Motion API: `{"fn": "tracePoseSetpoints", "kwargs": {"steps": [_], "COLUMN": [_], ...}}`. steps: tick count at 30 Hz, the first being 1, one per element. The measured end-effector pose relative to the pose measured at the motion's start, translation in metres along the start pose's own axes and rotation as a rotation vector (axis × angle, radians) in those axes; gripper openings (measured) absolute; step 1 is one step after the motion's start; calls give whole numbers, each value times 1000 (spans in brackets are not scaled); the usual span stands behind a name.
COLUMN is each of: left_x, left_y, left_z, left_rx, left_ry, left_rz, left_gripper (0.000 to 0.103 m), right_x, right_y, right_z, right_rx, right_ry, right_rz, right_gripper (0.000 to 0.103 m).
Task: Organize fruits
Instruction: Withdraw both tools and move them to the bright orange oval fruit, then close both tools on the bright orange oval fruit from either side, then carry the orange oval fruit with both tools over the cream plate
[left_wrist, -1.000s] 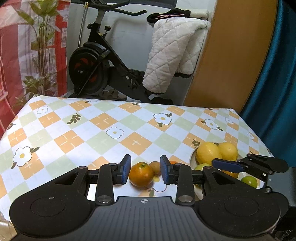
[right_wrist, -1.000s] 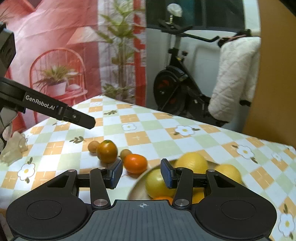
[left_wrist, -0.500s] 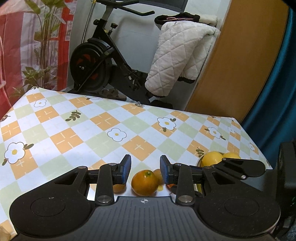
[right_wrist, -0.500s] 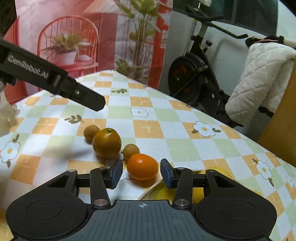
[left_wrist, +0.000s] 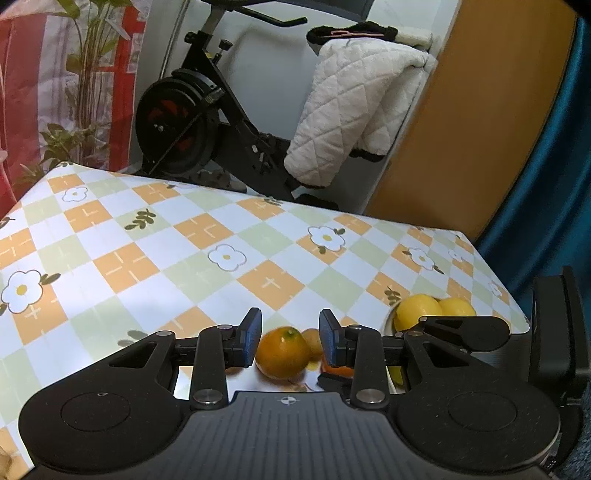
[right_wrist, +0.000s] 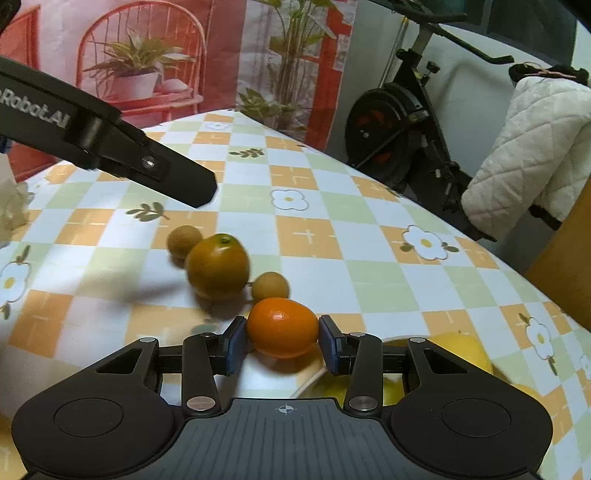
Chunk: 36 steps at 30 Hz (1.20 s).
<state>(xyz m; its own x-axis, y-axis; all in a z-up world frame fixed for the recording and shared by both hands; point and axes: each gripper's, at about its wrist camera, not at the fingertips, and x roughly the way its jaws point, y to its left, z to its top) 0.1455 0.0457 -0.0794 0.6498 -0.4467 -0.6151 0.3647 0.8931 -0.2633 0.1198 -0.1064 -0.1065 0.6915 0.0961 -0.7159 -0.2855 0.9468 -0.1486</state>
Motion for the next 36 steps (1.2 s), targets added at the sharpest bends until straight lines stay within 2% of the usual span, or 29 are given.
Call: {"fn": "tracePoseSetpoints", "kwargs": {"steps": [13, 18, 24, 29, 32, 36], "left_x": [-1, 2, 8, 7, 8, 7], "left_y": [-14, -8, -13, -20, -31, -50], "left_z": [-36, -45, -51, -50, -49, -47], "left_rx": [62, 21, 26, 23, 35, 67], "left_ry": [123, 150, 184, 179, 174, 163], "left_rz": [-62, -79, -124, -144, -165, -185], "left_gripper": [36, 44, 44, 43, 37, 37], "right_x": [-28, -36, -44, -55, -64, -79], "right_y": [31, 33, 33, 35, 35, 27], "right_z": [-20, -27, -33, -34, -35, -42], "right_rx": [67, 105, 120, 107, 99, 109], "right_ry": [-48, -65, -85, -113, -135, -154], "right_rz": [83, 86, 92, 78, 64, 32], "right_gripper": [38, 38, 38, 38, 38, 38]}}
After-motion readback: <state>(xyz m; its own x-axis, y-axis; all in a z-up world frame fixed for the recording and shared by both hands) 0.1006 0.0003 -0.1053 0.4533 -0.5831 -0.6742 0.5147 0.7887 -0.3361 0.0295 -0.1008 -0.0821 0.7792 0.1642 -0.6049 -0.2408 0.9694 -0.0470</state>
